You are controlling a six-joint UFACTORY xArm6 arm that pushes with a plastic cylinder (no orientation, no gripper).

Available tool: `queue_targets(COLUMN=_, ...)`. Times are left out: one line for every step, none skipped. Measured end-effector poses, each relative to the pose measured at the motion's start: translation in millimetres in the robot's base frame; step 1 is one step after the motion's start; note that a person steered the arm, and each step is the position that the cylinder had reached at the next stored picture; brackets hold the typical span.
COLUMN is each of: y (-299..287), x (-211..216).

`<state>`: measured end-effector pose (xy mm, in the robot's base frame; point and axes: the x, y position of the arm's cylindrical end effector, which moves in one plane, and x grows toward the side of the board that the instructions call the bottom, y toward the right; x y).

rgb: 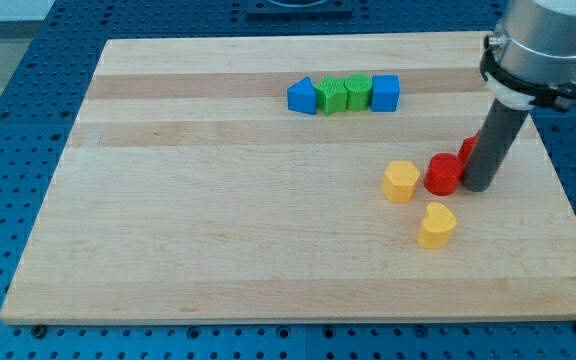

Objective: Push the red star towards the red circle

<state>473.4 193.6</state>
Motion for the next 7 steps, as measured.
queue_targets(y=-1, x=0)
queue_targets(y=11, x=0)
queue_targets(y=42, x=3)
queue_targets(y=69, x=0)
queue_targets(y=74, x=-21)
queue_targets(y=74, x=-44)
queue_targets(y=68, x=-57)
